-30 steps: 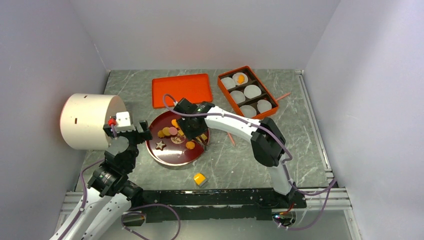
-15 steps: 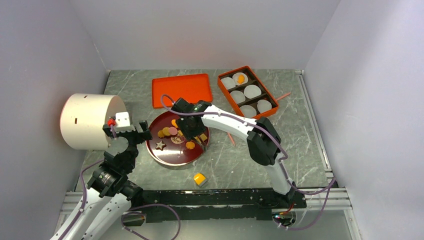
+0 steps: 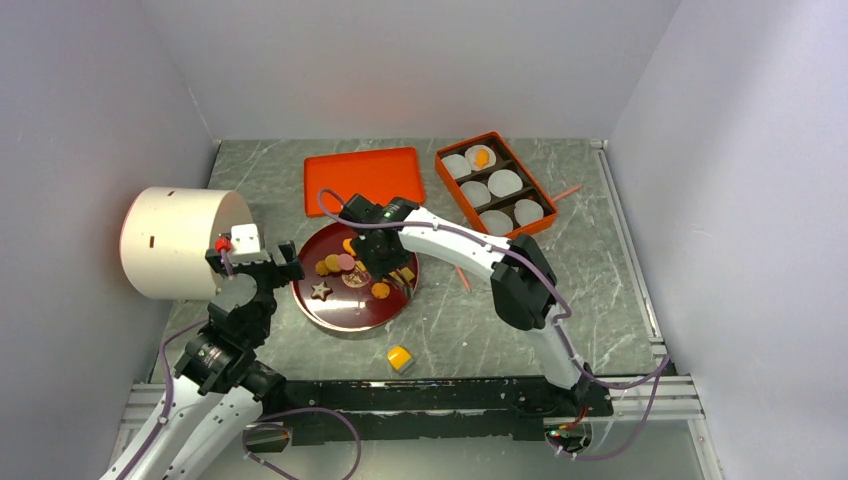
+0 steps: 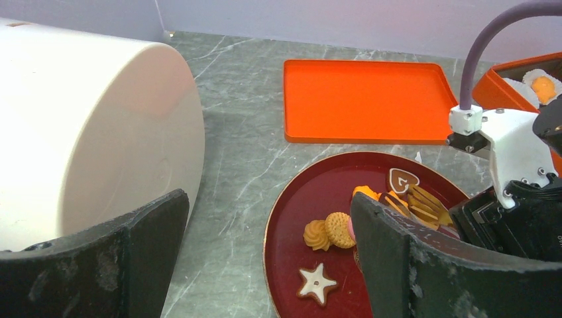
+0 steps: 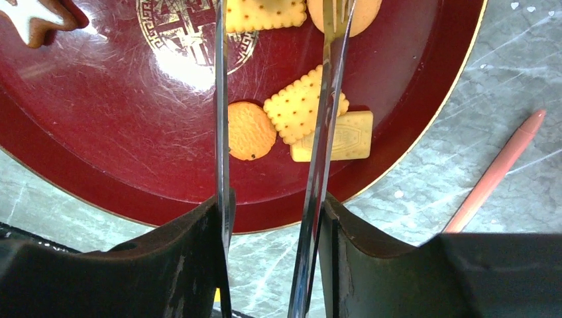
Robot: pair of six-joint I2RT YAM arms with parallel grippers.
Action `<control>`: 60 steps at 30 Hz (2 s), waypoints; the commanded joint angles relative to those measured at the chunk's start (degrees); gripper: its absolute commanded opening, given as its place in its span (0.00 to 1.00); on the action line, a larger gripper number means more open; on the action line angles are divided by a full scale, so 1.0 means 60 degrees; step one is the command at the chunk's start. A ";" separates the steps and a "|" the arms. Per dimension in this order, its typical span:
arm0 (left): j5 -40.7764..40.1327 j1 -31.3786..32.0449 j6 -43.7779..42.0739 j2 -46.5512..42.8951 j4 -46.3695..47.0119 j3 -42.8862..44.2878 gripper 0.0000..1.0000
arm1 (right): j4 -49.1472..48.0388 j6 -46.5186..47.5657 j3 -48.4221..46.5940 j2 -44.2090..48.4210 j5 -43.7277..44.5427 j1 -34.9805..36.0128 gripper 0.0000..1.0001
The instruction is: Pack the cookies
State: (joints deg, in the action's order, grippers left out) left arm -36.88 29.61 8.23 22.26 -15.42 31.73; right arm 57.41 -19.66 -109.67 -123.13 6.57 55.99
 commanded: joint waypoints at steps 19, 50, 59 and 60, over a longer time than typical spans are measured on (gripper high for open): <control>0.0083 0.0032 -0.0067 -0.0054 0.0314 -0.0007 0.96 | 0.0272 0.0844 -0.0487 0.1168 0.0885 0.0015 0.30; -0.0030 0.0031 -0.0113 0.0258 0.0300 0.0001 0.97 | -0.0879 0.3122 -0.0650 0.1593 0.2365 -0.4363 0.28; -0.0050 0.0008 -0.0140 0.0324 0.0314 -0.0014 0.97 | -0.1547 0.3573 -0.0897 0.0659 0.1586 -0.5171 0.27; -0.0040 0.0015 -0.0141 0.0332 0.0314 -0.0014 0.97 | -0.1604 0.3583 -0.0897 0.0547 0.1498 -0.5220 0.27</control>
State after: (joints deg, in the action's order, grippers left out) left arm -36.93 29.61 8.21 23.81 -15.33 31.73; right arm 51.94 -0.43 -112.88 -117.78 18.17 25.28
